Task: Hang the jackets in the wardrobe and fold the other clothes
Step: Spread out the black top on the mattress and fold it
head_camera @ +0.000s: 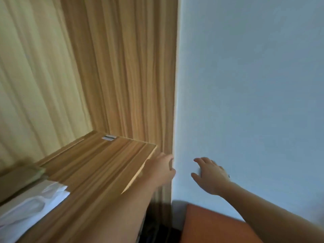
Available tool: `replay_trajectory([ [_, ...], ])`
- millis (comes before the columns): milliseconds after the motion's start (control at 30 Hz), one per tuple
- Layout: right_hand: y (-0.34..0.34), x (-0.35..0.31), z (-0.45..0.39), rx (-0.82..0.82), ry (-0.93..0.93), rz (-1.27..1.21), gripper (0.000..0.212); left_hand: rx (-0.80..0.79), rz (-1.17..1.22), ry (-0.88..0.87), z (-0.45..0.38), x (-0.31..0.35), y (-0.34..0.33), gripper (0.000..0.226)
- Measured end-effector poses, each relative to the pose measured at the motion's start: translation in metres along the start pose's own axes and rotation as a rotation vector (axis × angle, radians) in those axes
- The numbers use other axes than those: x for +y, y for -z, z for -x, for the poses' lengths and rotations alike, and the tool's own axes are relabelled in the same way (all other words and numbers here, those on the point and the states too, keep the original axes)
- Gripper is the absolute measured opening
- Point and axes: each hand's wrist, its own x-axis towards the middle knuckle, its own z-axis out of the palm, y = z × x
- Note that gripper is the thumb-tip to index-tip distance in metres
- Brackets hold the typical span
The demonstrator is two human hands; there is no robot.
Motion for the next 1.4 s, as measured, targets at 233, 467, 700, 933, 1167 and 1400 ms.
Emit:
replay_trajectory([
  [233, 0.064, 0.143, 0.179, 0.176, -0.471, 0.026, 0.055, -0.149, -0.095, -0.380, 0.025, 0.182, -0.061, 0.047],
  [467, 0.092, 0.217, 0.428, 0.303, -0.925, -0.025, 0.046, -0.320, -0.088, -0.728, 0.148, 0.363, -0.127, 0.049],
  [700, 0.096, 0.215, 0.709, 0.399, -1.404, 0.001, 0.051, -0.494, -0.057, -1.120, 0.314, 0.520, -0.161, 0.049],
  [933, 0.074, 0.145, 0.869, 0.452, -1.828, 0.025, 0.040, -0.640, -0.035, -1.507, 0.467, 0.600, -0.193, 0.048],
  [1167, 0.047, 0.067, 0.939, 0.496, -2.137, 0.017, 0.045, -0.806, 0.014, -1.758, 0.581, 0.621, -0.226, 0.050],
  [1400, 0.016, -0.003, 0.996, 0.543, -2.339, -0.038, 0.055, -0.922, 0.057, -1.916, 0.690, 0.615, -0.230, 0.044],
])
